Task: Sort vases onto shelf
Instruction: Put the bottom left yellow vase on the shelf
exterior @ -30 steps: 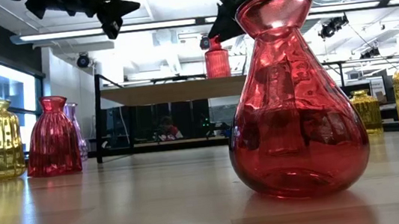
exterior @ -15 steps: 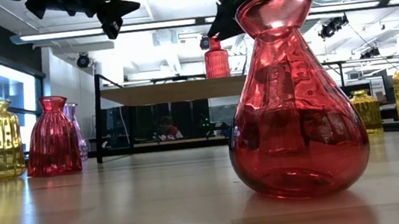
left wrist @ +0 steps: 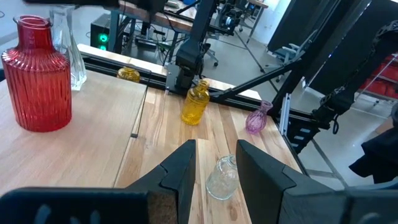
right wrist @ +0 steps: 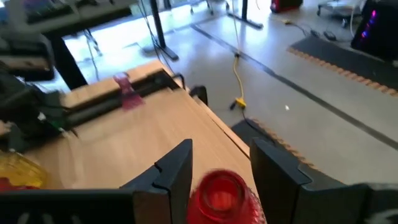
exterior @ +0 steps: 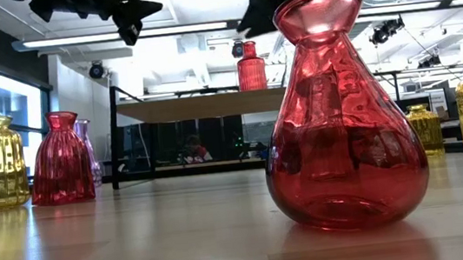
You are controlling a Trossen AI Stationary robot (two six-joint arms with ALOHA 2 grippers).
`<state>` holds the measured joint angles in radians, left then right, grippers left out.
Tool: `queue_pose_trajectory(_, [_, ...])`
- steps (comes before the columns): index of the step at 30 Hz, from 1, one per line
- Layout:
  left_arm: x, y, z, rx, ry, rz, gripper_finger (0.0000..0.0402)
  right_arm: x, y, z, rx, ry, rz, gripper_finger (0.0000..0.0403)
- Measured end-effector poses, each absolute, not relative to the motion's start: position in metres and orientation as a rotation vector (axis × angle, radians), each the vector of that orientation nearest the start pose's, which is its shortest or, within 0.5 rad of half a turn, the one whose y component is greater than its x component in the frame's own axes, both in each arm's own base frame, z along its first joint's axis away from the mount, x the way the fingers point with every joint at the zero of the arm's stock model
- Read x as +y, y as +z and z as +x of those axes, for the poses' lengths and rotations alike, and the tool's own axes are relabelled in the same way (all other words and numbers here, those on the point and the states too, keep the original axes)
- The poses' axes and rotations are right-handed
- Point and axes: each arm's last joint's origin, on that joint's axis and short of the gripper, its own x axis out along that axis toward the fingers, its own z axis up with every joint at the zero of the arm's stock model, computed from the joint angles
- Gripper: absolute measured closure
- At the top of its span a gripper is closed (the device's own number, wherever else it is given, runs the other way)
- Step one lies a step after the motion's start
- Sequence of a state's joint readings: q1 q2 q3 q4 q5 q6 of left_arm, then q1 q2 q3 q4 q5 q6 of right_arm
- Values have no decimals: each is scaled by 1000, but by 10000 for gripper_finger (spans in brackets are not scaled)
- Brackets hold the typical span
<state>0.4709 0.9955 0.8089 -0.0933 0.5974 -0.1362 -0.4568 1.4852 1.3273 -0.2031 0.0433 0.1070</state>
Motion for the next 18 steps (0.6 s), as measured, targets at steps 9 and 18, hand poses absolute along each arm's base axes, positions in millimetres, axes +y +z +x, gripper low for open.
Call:
queue_pose_trajectory(9, [84,313,200,249,-109,-278,294,-120,393,279,184,-460,217,263])
queue_pose_trajectory(18, [82,308,198,307,-125,-332,294,-87,406,265,191,-377,290,263])
